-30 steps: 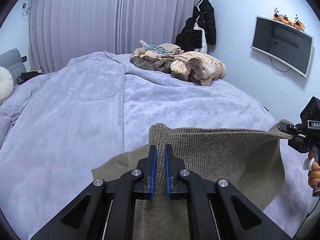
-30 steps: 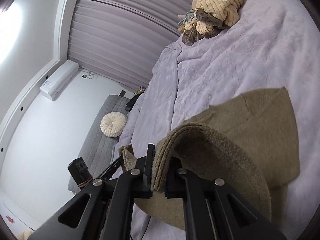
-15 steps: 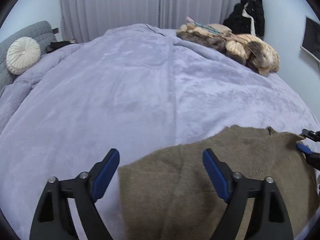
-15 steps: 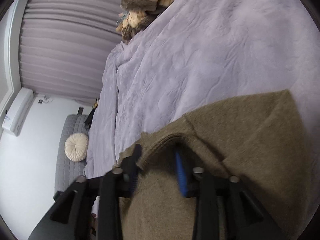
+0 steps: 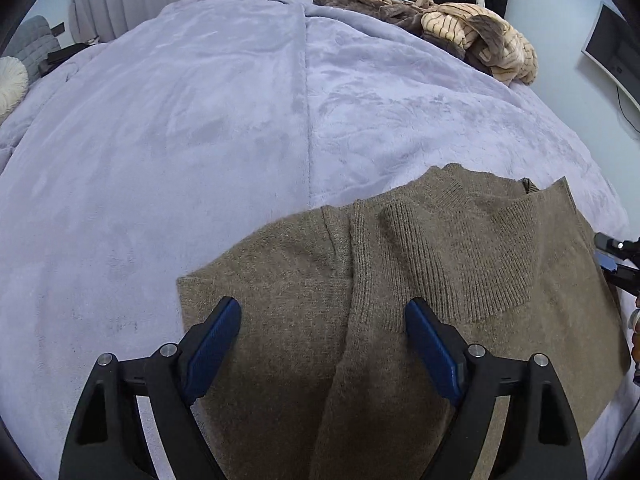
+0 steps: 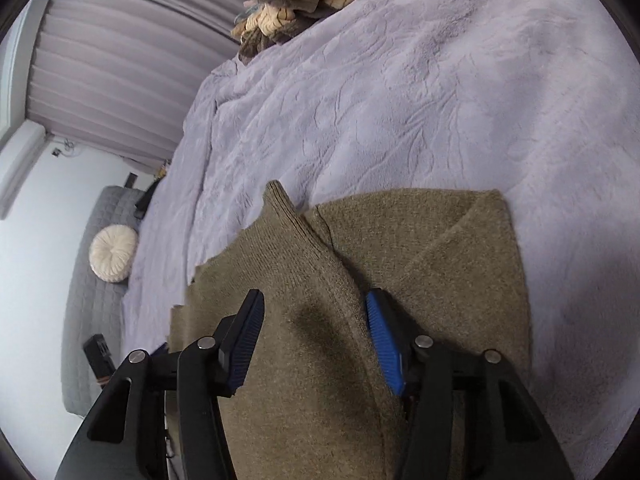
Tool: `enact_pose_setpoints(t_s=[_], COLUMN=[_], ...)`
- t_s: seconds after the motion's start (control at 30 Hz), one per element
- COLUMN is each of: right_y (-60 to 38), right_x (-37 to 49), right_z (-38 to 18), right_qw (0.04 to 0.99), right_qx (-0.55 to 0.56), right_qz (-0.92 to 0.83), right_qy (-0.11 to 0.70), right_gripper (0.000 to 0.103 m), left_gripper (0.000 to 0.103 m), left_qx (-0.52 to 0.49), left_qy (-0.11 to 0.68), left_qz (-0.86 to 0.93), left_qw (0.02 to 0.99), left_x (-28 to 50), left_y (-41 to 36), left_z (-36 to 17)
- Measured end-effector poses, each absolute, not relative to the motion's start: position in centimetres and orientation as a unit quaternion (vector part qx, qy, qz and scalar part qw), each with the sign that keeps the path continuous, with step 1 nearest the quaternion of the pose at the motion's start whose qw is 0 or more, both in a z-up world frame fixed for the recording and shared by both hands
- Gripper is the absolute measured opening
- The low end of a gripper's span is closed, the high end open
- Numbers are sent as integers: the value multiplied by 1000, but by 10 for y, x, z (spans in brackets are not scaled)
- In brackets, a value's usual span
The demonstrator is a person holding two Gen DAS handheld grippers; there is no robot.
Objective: Fold small clothes
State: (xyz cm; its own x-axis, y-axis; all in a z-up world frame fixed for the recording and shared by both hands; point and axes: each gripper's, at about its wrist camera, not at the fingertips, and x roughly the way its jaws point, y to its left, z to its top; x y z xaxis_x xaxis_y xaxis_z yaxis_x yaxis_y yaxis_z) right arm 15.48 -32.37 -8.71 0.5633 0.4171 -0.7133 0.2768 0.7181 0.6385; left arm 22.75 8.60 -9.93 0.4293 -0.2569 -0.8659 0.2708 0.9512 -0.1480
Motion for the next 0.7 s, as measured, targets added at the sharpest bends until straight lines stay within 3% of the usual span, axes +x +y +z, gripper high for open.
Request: enact_pose_setpoints(t_s=[0.03, 0.07, 0.1, 0.13, 0.27, 0.43, 0.5, 0.57, 0.63, 0.7], right_y=[-317, -310, -303, -298, -302, -327, -337, -344, -344, -340], right_x=[160, 163, 162, 159, 141, 127, 114, 97, 72, 46], right_z=[-88, -87, -83, -76, -52, -81, -78, -75, -70, -68], right_qw=[807, 811, 817, 824, 851, 826, 823, 812, 809, 806], right_qx=[339, 307, 283, 269, 222, 277, 319, 357, 380, 382], right_qz=[35, 29, 28, 29, -1, -22, -16, 5, 31, 47], right_qy=[483, 497, 502, 497, 476, 491, 470, 461, 448, 449], right_gripper=[20, 6, 6, 6, 5, 6, 18, 56, 61, 61], left_gripper=[53, 39, 21, 14, 14, 14, 15, 20, 87, 91], left_qx=[-8, -22, -32, -41, -21, -22, -43, -51, -53, -41], left_qy=[512, 510, 504, 496, 485, 489, 483, 479, 471, 449], left_qz=[-162, -162, -159, -161, -128, -64, -68, -83, -94, -103], left_qw=[844, 845, 848, 852, 865, 870, 872, 872, 875, 887], left_x=[229, 229, 228, 226, 222, 220, 213, 201, 185, 166], left_y=[88, 91, 95, 101, 109, 122, 131, 137, 142, 145], left_z=[-99, -96, -91, -85, -88, -99, -89, -79, -72, -64])
